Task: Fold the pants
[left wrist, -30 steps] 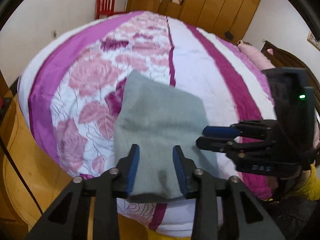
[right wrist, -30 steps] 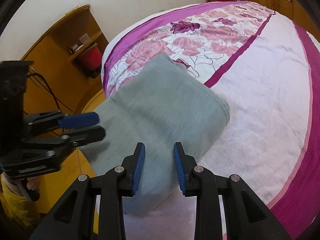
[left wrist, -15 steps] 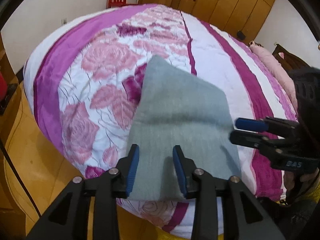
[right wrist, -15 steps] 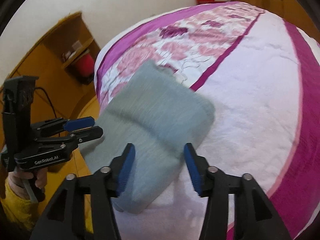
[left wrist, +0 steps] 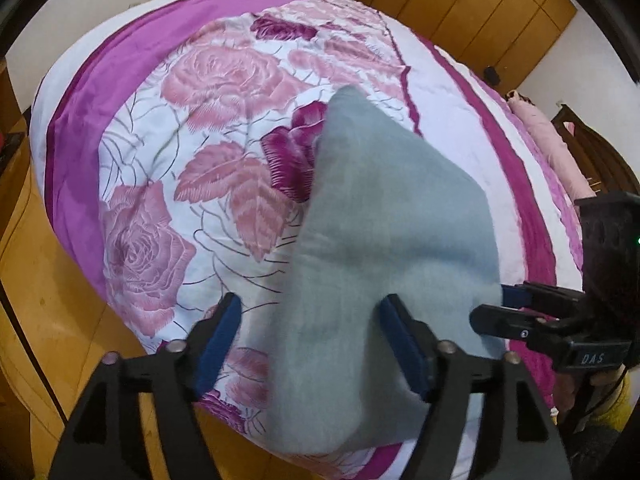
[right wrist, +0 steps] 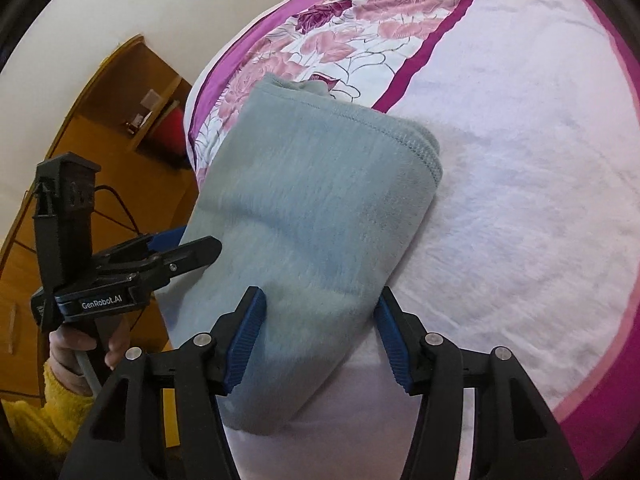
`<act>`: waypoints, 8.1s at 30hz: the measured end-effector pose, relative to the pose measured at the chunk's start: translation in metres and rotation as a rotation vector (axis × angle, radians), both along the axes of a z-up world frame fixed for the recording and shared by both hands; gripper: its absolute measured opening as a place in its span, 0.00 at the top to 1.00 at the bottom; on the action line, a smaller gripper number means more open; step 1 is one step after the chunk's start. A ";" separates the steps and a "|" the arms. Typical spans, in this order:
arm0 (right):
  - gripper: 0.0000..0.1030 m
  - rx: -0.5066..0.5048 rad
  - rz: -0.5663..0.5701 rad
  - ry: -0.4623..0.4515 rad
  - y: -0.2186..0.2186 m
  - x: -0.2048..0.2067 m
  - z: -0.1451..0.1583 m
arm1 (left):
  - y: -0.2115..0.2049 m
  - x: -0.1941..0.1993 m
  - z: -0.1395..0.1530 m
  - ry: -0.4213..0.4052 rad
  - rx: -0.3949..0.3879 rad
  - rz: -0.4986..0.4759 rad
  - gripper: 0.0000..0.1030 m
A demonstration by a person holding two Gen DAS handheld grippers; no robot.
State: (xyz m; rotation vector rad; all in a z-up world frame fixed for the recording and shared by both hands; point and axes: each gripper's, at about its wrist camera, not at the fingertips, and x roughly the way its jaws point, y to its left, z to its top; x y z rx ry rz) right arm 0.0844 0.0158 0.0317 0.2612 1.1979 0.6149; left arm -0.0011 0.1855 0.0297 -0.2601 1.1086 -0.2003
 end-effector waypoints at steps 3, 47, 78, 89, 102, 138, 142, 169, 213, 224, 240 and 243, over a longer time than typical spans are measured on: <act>0.34 0.022 -0.023 0.036 -0.002 0.003 -0.010 | 0.003 0.005 -0.005 0.024 -0.014 0.007 0.16; 0.74 0.127 0.000 -0.138 0.017 -0.002 0.025 | -0.013 -0.009 0.021 -0.069 -0.227 0.034 0.59; 0.64 0.173 -0.111 0.039 -0.002 0.008 -0.013 | -0.012 0.009 -0.013 -0.038 -0.270 0.022 0.48; 0.76 0.197 -0.100 -0.128 -0.018 -0.003 0.039 | -0.025 -0.002 0.016 -0.088 -0.315 -0.004 0.67; 0.76 0.169 -0.142 -0.209 -0.059 -0.020 0.073 | -0.073 -0.001 0.056 -0.155 -0.272 -0.084 0.67; 0.76 -0.111 -0.291 -0.325 -0.251 0.019 0.090 | -0.304 0.103 0.071 -0.184 -0.215 -0.401 0.67; 0.76 -0.170 -0.291 -0.298 -0.264 0.035 0.070 | -0.331 0.115 0.059 -0.195 -0.137 -0.443 0.67; 0.65 -0.182 -0.573 -0.219 -0.295 -0.015 0.041 | -0.344 0.106 0.045 -0.221 0.123 -0.507 0.50; 0.24 -0.401 -0.658 -0.182 -0.256 -0.093 -0.014 | -0.335 0.043 -0.014 -0.148 0.263 -0.372 0.00; 0.20 -0.389 -0.675 -0.192 -0.256 -0.091 -0.021 | -0.338 0.046 -0.022 -0.132 0.278 -0.351 0.00; 0.18 -0.395 -0.673 -0.201 -0.253 -0.092 -0.022 | -0.338 0.047 -0.022 -0.127 0.278 -0.352 0.00; 0.18 -0.395 -0.673 -0.201 -0.253 -0.092 -0.022 | -0.338 0.047 -0.022 -0.127 0.278 -0.352 0.00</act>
